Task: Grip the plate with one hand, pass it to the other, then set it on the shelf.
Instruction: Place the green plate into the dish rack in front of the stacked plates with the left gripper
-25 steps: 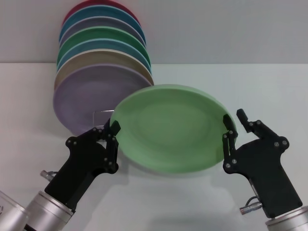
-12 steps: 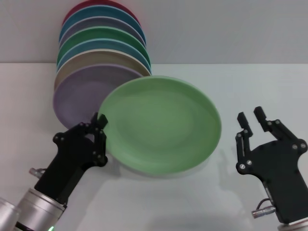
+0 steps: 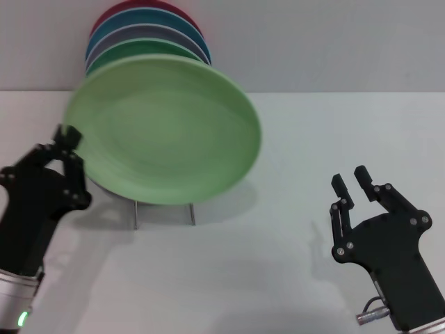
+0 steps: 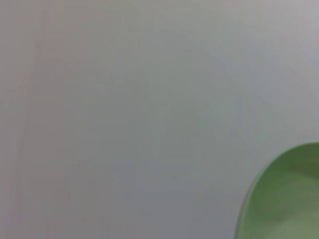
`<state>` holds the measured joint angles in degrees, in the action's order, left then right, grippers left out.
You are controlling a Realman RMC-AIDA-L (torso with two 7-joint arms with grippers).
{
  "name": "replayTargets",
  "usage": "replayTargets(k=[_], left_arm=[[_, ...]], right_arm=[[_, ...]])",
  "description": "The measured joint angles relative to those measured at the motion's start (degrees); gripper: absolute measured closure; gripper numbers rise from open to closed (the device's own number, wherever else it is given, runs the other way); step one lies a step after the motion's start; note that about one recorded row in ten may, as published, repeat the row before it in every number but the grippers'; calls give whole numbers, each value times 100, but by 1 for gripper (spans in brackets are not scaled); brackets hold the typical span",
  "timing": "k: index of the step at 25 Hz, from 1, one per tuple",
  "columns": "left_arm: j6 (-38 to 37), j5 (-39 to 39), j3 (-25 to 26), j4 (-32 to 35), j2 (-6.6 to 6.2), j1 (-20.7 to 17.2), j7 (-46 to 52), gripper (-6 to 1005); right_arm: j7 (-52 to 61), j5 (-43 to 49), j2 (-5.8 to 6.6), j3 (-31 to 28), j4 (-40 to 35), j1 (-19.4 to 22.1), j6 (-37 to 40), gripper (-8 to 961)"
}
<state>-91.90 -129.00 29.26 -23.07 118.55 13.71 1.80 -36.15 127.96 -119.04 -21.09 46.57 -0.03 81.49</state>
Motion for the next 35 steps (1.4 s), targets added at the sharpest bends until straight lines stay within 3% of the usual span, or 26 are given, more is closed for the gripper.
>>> replayTargets(k=[14, 35], left_arm=[[-599, -46, 296, 542, 9, 287, -1771, 966], [-112, -64, 30, 1039, 23, 459, -2411, 930]], right_arm=[[25, -1140, -21, -17, -516, -494, -313, 728], [-48, -1187, -4, -464, -620, -547, -281, 728]])
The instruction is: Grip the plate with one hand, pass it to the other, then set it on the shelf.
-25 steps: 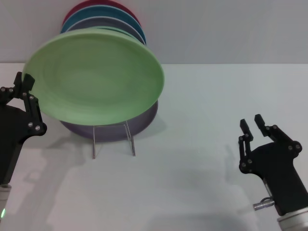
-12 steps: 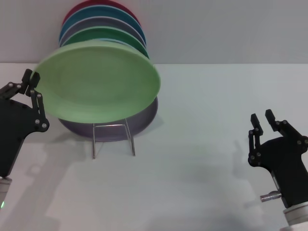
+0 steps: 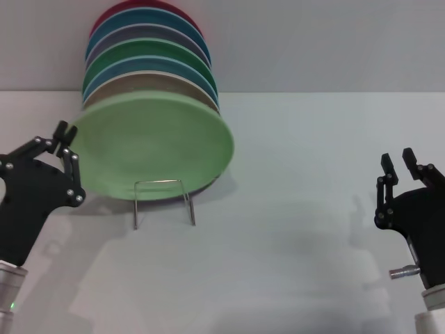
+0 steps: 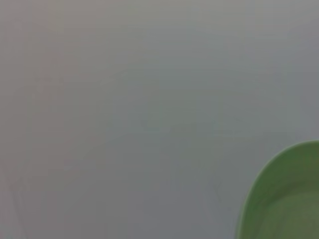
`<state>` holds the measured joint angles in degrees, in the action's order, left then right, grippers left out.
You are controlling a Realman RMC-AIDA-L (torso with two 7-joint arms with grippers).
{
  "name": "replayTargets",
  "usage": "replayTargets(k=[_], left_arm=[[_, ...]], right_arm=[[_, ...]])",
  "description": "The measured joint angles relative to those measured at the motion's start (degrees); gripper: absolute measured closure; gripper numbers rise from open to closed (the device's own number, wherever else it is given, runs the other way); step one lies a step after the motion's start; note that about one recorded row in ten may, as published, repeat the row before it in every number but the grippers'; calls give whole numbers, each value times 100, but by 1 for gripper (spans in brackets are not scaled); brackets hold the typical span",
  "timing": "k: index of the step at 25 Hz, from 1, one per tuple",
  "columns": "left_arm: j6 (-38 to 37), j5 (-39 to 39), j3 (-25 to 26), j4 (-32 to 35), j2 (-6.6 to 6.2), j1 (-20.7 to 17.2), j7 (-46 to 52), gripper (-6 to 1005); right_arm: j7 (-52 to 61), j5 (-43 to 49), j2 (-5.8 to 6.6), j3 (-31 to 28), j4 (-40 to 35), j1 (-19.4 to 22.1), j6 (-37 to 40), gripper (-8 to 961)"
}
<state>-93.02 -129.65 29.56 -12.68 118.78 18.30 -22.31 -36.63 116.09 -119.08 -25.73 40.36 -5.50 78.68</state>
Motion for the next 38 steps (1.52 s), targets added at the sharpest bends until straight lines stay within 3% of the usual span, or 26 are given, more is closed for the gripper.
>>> replayTargets(k=[13, 21, 31, 33, 37, 38], left_arm=[[757, 3, -287, 2, -6, 67, -564, 907], [724, 34, -226, -25, -17, 38, -564, 893], [-306, 34, -172, -80, -19, -395, -472, 598], [-730, 58, -101, -192, -16, -657, 45, 500], [-811, 65, 5, -247, -17, -754, 532, 299], [-721, 69, 308, -183, -22, -820, 1782, 248]], right_arm=[[-2, 0, -8, -64, -86, -125, -22, 728], [-3, -8, -21, -138, -137, -186, -51, 728], [-1, -650, -22, -159, -380, -542, -134, 729], [26, -801, -21, -160, -427, -610, -132, 729], [125, -912, -7, -161, -473, -661, -1, 729], [192, -917, -5, -161, -499, -669, 49, 729]])
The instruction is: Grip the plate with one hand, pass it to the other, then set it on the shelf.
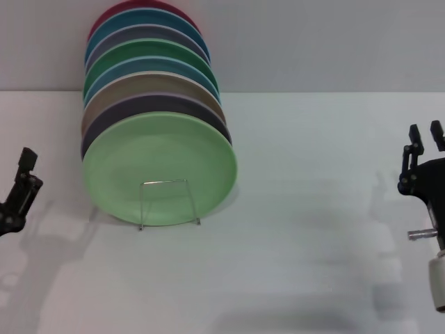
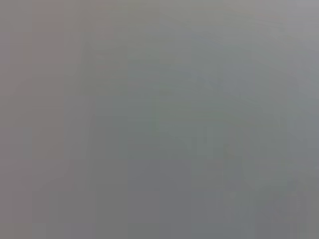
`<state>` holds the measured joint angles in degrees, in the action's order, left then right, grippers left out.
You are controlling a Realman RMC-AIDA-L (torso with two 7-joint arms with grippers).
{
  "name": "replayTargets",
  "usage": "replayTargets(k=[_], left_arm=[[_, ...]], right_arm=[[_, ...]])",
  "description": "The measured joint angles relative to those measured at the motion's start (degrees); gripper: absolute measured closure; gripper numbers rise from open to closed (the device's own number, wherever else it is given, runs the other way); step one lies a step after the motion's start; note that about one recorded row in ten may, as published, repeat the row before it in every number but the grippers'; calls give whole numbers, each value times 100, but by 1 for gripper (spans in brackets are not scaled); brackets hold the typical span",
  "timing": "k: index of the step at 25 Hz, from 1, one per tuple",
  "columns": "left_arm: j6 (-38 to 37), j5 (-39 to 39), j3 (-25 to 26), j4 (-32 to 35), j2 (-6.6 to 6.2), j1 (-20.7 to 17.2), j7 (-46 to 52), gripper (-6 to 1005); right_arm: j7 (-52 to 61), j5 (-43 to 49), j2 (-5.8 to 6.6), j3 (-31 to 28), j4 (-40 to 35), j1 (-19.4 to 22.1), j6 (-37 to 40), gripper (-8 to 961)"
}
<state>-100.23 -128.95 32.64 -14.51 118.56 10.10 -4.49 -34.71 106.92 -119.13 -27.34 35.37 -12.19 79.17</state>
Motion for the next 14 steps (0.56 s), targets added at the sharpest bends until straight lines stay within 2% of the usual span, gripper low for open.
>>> replayTargets(k=[1, 5, 9, 11, 14], left_arm=[[315, 4, 167, 85, -1, 57, 905, 197], [575, 2, 191, 145, -6, 138, 1163, 188], [758, 1, 245, 189, -9, 203, 1275, 180], [817, 2, 353, 181, -8, 220, 1349, 175], [982, 8, 631, 131, 13, 241, 1398, 173]], right_arm=[[251, -15, 2, 0, -116, -33, 107, 729], [725, 3, 16, 0, -247, -85, 193, 729], [1488, 61, 83, 3, -427, -187, 211, 727], [2404, 136, 130, 22, -786, -329, 382, 725], [2987, 146, 103, 14, -1135, -455, 597, 725]])
